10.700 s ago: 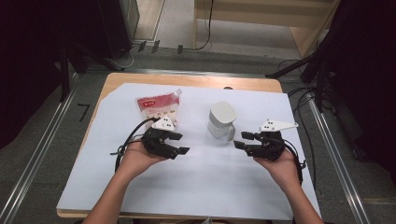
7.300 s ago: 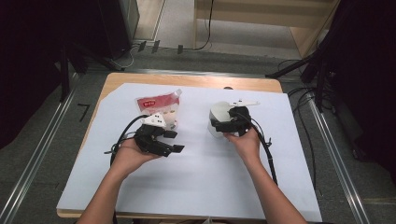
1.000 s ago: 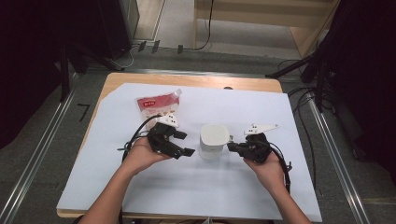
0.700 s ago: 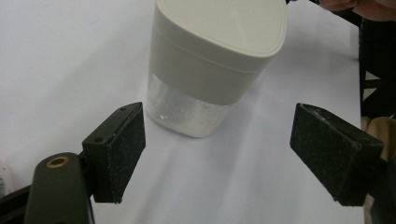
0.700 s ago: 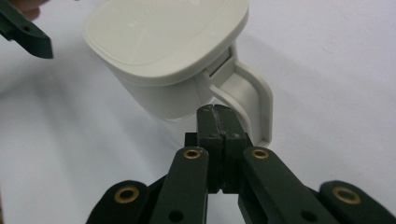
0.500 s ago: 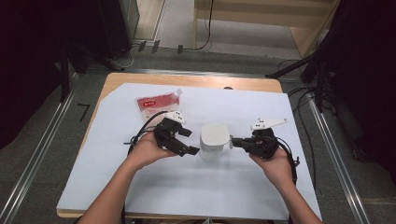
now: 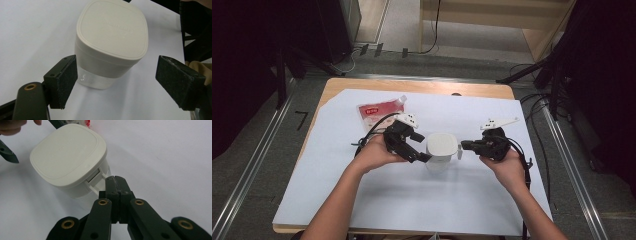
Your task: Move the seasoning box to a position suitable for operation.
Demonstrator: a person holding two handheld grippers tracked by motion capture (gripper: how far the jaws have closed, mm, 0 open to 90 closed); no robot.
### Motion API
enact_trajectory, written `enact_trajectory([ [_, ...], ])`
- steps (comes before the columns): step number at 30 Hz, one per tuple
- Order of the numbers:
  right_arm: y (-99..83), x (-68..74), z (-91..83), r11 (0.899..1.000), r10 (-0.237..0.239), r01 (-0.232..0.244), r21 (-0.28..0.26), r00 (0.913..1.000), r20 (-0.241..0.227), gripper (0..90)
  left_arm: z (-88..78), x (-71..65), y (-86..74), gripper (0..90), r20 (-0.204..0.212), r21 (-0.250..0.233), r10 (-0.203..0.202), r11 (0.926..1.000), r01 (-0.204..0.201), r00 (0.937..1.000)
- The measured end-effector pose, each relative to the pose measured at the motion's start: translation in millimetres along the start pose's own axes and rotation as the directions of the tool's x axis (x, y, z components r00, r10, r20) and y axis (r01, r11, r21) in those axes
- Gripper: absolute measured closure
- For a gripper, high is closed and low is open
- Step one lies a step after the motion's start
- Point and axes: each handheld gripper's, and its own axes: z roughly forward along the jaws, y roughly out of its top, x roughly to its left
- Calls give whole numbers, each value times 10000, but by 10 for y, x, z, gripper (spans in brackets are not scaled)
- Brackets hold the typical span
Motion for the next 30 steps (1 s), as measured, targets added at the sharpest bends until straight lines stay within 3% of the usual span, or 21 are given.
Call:
enact_trajectory([
  [4, -1, 19, 36, 10000, -34, 34, 8, 10000, 10, 900, 1, 6, 8, 177, 81, -78, 61, 10000, -60, 9999],
  [9, -7, 36, 53, 10000, -88, 88, 43, 9999, 125, 900, 64, -20, -9, 152, -29, 207, 325, 9993, -324, 9995],
  [20, -27, 33, 55, 10000, 32, -32, -30, 9999, 166, 900, 271, 14, -17, 141, -395, 490, 234, 9986, -215, 9989],
  [30, -40, 45, 54, 9998, 170, -167, -134, 9996, 221, 900, 336, 54, 0, 145, -314, 241, 249, 9994, -242, 9992],
])
